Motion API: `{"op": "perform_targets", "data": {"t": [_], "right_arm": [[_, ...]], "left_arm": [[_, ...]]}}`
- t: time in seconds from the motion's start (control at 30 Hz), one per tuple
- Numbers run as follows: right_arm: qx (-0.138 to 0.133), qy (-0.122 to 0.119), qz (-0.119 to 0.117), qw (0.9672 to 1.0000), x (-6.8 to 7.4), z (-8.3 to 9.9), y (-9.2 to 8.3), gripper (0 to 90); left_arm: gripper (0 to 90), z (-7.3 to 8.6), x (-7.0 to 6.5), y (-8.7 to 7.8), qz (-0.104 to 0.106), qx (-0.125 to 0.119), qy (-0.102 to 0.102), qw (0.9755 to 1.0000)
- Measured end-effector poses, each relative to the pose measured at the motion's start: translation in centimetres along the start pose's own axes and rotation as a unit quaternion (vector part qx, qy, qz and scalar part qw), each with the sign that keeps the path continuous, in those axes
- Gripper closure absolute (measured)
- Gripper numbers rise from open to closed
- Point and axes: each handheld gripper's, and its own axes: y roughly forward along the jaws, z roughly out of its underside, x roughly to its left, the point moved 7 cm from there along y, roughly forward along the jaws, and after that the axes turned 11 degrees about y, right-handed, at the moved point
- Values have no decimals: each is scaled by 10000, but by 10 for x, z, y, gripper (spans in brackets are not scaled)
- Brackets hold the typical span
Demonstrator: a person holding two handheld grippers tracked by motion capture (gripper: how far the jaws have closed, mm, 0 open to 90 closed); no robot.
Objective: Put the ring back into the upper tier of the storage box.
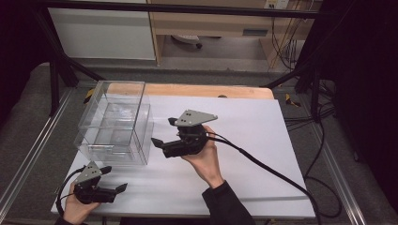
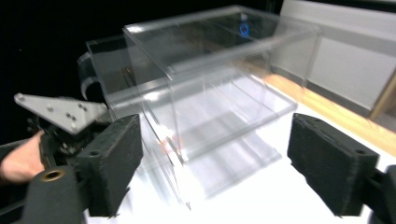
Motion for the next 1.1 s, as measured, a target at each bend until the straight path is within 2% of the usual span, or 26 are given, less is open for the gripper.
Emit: {"op": "perform_targets", "data": {"t": [0.17,0.2,0.27,0.33,0.4,0.47,0.5,0.57,0.73,1.03,1.07,1.1], "right_arm": [[42,185,184,9997,-22,15,-18,94],[42,185,184,9997,-22,15,-18,94],[84,361,312,9988,-36,26,-30,47],[81,400,336,9986,-39,28,-33,39],[81,509,425,9978,-52,39,-44,17],[88,537,462,9975,-55,41,-47,10],[118,597,563,9966,-64,50,-55,8],[127,615,593,9963,-67,53,-57,7],[344,713,704,9944,-86,81,-72,5],[641,900,935,9895,-113,132,-94,3],[704,896,1014,9883,-118,142,-99,3],[704,896,1014,9883,-118,142,-99,3]], "left_arm": [[70,0,0,0,0,3,-11,10000],[70,0,0,0,0,3,-11,10000],[70,0,0,1,7,11,-11,10000],[70,0,0,1,9,21,-2,10000],[70,0,0,1,1,0,-19,10000],[70,0,0,1,3,0,-25,10000],[70,0,0,1,3,10,-16,10000],[70,0,0,1,3,2,-21,10000],[69,0,0,1,2,15,-18,10000],[69,0,0,2,5,26,-12,10000],[69,0,0,2,6,33,0,10000],[69,0,0,2,4,31,-2,10000]]}}
